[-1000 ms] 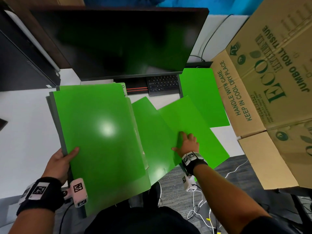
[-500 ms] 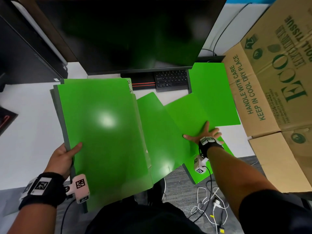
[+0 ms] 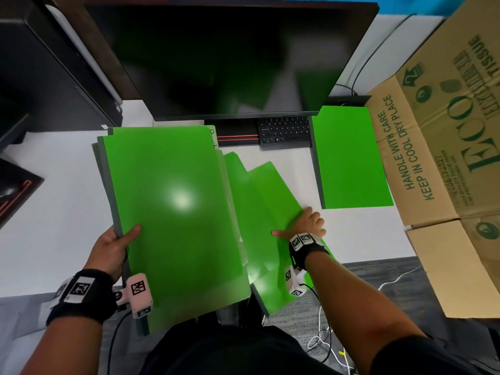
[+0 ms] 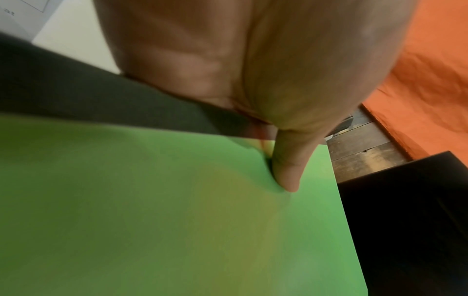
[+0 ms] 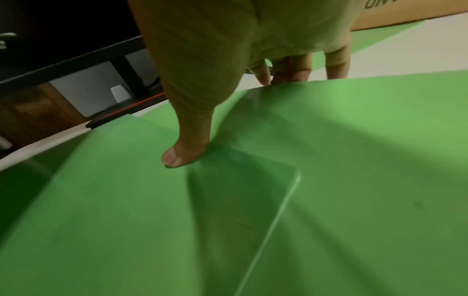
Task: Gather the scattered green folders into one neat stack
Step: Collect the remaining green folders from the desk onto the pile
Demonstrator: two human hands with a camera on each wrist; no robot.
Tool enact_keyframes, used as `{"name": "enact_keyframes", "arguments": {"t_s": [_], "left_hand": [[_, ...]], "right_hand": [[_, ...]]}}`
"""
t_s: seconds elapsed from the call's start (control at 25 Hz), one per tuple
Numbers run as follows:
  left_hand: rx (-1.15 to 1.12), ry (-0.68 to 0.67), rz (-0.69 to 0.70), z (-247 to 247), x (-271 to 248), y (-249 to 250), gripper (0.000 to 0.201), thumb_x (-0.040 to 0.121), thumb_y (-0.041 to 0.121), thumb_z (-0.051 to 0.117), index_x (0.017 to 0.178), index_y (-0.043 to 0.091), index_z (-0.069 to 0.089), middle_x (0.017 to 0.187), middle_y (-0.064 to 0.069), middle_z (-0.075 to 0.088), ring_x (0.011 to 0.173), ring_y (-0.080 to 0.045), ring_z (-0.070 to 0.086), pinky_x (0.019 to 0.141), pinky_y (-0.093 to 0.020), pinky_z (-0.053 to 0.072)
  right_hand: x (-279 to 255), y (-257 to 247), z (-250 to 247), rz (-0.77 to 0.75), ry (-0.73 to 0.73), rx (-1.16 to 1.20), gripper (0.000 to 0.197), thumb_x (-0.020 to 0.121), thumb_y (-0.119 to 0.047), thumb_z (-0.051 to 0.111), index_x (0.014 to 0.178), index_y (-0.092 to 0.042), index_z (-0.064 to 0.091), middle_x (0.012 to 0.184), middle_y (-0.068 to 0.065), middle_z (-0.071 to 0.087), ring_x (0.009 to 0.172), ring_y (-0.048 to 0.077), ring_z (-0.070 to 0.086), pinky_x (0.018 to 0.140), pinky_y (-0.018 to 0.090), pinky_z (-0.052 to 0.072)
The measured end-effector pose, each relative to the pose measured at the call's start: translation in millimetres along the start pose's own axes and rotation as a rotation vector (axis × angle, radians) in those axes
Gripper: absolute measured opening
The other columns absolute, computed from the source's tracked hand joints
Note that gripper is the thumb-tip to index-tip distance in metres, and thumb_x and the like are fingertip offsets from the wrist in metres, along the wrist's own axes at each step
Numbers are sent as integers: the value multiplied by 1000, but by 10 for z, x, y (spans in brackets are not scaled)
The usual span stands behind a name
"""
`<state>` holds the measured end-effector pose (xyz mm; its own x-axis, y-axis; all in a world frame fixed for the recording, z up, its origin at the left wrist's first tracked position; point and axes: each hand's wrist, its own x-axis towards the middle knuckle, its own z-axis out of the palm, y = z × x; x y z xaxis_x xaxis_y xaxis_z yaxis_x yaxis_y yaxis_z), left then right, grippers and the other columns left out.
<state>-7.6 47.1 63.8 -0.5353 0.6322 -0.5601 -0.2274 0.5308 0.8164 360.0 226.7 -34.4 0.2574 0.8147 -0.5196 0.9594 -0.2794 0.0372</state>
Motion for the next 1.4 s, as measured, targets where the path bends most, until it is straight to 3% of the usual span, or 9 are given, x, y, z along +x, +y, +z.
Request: {"name": "enact_keyframes", "arguments": {"t_s": [0.48,0.72,0.84,0.92,1.04,1.12,1.24,1.32,1.4], "left_hand": [[-147,30,-5,-268,80,-62,16,88,16,65,102,18,70,103,-13,75,95,-33,70,89,-53,52],[14,167,-5,-930,170,-108,27,79,39,74,90,17,64,89,-18,69,81,-36,67,80,-58,54],[123,258,9,-984,14,-10,35,85,36,68,73,16,41,64,-6,32,60,-21,36,58,-36,36],[104,236,14,-915,1,-56,32,86,36,66,78,14,44,66,-4,37,62,-23,38,62,-34,36],[65,128,-1,-689,85,-138,41,80,39,71,112,15,62,103,-12,69,94,-34,63,91,-52,50],[-60,57,-17,-440,158,-202,25,83,26,70,108,20,68,110,-17,72,94,-35,69,91,-55,52],[-135,-23,2,-18,179,-216,23,85,24,69,108,18,70,112,-16,72,98,-33,69,93,-54,51],[-75,6,27,171,181,-246,37,84,38,68,113,16,67,117,-7,70,110,-27,63,102,-47,44],[0,70,71,280,169,-286,29,87,42,64,103,19,67,109,-2,69,107,-23,61,98,-37,42]], "right_hand": [[-152,390,-174,-198,-121,840,20,79,-13,77,96,-20,68,98,17,76,85,30,73,84,53,58],[-563,774,-699,-183,-18,1214,51,85,2,67,132,-3,51,110,8,58,81,21,61,60,15,50],[-657,978,-937,-281,9,1301,67,77,-24,78,132,2,51,66,-14,53,57,-8,49,51,2,35],[-727,984,-1040,-310,-47,1339,69,64,-50,81,112,-6,61,45,-16,39,43,-4,41,55,6,32],[-786,720,-994,-336,-101,1353,98,62,-48,82,141,-3,45,57,-16,40,55,-9,47,79,12,35],[-812,464,-875,-405,-167,1285,132,42,-63,85,149,-6,33,77,-8,51,95,1,55,103,25,34],[-839,32,-580,-376,-257,1159,84,71,-39,82,141,-10,48,130,15,60,128,29,51,111,40,36],[-890,-218,-436,-395,-190,1035,38,81,-25,76,114,-11,63,123,19,66,117,37,61,98,38,47],[-882,-392,-295,-380,-65,798,37,87,-22,67,119,-6,58,128,20,58,121,38,55,98,35,43]]}}
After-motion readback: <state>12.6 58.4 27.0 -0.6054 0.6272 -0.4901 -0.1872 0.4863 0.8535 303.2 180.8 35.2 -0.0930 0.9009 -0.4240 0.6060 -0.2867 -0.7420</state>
